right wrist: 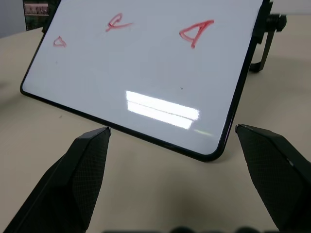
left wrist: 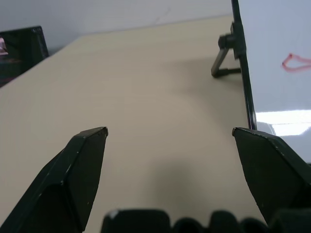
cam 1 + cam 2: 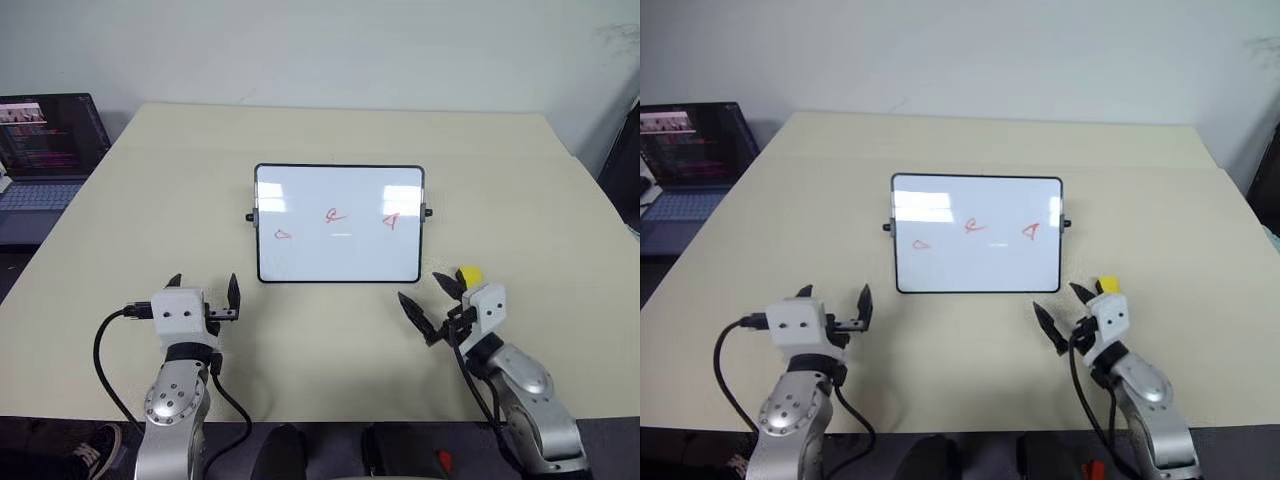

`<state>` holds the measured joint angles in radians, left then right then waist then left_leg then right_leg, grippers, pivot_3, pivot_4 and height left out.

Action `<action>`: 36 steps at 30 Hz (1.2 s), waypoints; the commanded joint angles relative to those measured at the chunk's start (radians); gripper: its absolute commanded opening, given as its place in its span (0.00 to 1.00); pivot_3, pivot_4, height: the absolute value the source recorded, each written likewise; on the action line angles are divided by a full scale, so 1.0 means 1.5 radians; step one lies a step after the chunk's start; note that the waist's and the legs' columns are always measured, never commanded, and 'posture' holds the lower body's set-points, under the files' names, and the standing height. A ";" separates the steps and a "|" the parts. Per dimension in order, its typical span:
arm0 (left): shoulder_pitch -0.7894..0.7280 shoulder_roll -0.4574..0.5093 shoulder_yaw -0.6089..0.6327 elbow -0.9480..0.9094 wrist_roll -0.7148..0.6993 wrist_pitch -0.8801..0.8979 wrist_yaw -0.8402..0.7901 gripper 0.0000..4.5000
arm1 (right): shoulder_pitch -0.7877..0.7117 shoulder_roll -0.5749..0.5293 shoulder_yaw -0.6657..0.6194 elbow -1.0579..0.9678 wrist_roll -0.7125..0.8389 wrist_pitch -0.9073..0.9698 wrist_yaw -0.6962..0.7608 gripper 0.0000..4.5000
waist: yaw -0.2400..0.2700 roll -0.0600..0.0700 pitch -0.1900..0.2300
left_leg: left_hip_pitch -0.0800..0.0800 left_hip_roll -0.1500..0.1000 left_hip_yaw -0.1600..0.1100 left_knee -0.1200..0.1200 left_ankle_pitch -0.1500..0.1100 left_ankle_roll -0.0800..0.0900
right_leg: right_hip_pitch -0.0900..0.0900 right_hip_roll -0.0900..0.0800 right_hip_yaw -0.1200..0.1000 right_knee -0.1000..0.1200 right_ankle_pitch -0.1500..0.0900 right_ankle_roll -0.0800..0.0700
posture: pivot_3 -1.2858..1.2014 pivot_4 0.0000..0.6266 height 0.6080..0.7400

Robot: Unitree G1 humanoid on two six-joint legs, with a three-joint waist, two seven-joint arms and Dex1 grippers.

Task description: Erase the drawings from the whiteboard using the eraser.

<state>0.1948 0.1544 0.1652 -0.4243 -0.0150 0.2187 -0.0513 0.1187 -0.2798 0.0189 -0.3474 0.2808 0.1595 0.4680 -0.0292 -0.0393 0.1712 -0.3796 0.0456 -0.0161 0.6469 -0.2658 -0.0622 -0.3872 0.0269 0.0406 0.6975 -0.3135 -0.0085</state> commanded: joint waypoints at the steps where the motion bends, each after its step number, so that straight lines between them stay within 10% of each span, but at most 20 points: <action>1: -0.046 -0.002 -0.028 0.034 -0.013 0.011 -0.024 1.00 | -0.008 -0.015 -0.026 -0.031 0.015 0.014 -0.004 0.99 | 0.000 0.000 0.000 | 0.000 0.000 0.000 0.000 0.000 0.000 | 0.000 0.000 0.000 0.000 0.000 0.000 | 0.52 0.24 1.00; 17: 0.057 0.173 0.005 -0.152 -0.216 0.074 -0.279 1.00 | -0.011 -0.009 0.018 -0.159 -0.024 0.148 -0.103 0.99 | -0.002 0.001 0.000 | 0.000 0.001 0.000 0.000 0.000 0.000 | 0.000 0.001 0.001 0.000 -0.001 0.002 | 0.52 0.24 1.00; 24: -0.147 0.322 -0.052 -0.079 -0.272 0.148 -0.440 1.00 | -0.043 -0.012 -0.049 -0.234 -0.003 0.335 -0.187 0.99 | 0.009 0.001 0.000 | 0.000 0.000 -0.002 0.001 0.000 0.000 | 0.000 0.001 -0.001 0.000 -0.001 0.003 | 0.52 0.24 1.00; 36: -0.298 0.400 -0.135 0.033 -0.287 0.120 -0.660 1.00 | -0.168 0.046 -0.112 -0.199 -0.016 0.522 -0.302 0.99 | -0.005 0.003 0.000 | -0.001 0.001 0.000 -0.001 0.000 0.000 | -0.002 0.004 0.000 0.000 0.000 -0.001 | 0.52 0.24 1.00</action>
<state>-0.2435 0.7331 -0.0673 -0.3765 -0.4339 0.4281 -1.0100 -0.1250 -0.2179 -0.1542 -0.6256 0.2637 0.9313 0.0325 -0.0370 -0.0353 0.1713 -0.3806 0.0468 -0.0160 0.6448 -0.2656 -0.0624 -0.3910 0.0327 0.0412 0.6969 -0.3141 -0.0098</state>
